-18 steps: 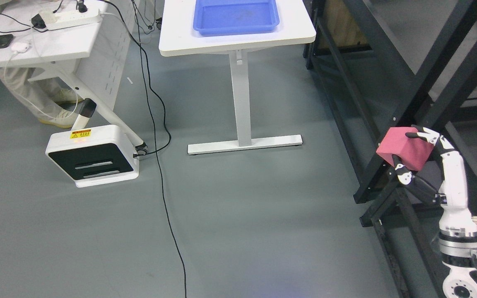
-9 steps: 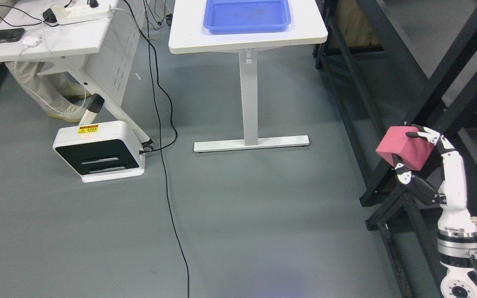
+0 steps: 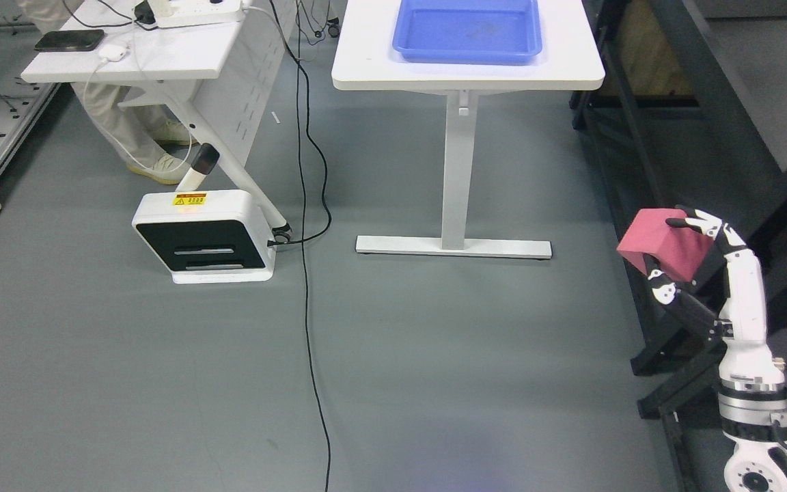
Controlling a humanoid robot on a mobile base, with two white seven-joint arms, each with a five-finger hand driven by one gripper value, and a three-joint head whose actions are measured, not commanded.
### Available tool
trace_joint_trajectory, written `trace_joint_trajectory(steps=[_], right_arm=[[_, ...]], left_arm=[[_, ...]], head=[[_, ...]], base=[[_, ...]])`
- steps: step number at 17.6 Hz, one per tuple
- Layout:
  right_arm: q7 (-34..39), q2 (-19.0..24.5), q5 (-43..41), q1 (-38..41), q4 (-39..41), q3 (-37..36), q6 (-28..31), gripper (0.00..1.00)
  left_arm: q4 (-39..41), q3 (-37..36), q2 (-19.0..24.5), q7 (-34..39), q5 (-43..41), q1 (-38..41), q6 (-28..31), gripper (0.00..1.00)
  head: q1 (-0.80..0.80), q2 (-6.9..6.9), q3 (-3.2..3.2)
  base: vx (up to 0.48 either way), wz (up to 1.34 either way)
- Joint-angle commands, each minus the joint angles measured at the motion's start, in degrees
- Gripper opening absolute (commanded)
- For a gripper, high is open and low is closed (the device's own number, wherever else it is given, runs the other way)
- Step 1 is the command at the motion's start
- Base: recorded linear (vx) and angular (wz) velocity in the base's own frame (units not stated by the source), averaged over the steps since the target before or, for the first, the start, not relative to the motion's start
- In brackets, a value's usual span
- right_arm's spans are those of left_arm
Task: Pick pink block from left shelf to tray
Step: 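Turn and drive toward the white table holding the block in the right hand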
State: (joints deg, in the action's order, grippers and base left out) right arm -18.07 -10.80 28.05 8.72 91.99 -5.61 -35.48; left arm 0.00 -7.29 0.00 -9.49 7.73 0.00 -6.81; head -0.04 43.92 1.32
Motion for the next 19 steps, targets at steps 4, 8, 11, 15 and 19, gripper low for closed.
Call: trace_joint_trajectory(steps=[4,8,11,15,19], right_arm=[[0.06,0.43,-0.02,0.07,0.12,-0.01,-0.02,0.07],[0.06,0.52,-0.02,0.16,0.12,-0.01,-0.02,0.07],[0.06,0.69,-0.02,0.16,0.12,-0.01,-0.02,0.07],[0.06,0.69,-0.02,0.07,0.03,-0.01,-0.02,0.07],[0.14,0.69,-0.02,0.07,0.12,0.08,-0.02,0.07]], left_arm=[[1.00,0.00,1.00,-0.01,0.00,1.14,-0.04,1.00],[1.00,0.00,1.00,-0.01,0.00,1.14,0.05,1.00],[1.00,0.00,1.00,-0.01,0.00,1.14,0.05,1.00],[1.00,0.00,1.00,-0.01,0.00,1.14,0.05,1.00],[1.00,0.00,1.00,-0.01,0.00,1.14,0.05,1.00]], head=[[0.00,0.00,0.00],[0.00,0.00,0.00],[0.00,0.00,0.00],[0.00,0.00,0.00],[0.00,0.00,0.00]], base=[[0.127,0.30],[0.177,0.22],[0.204,0.07],[0.254,-0.01],[0.225,-0.03]])
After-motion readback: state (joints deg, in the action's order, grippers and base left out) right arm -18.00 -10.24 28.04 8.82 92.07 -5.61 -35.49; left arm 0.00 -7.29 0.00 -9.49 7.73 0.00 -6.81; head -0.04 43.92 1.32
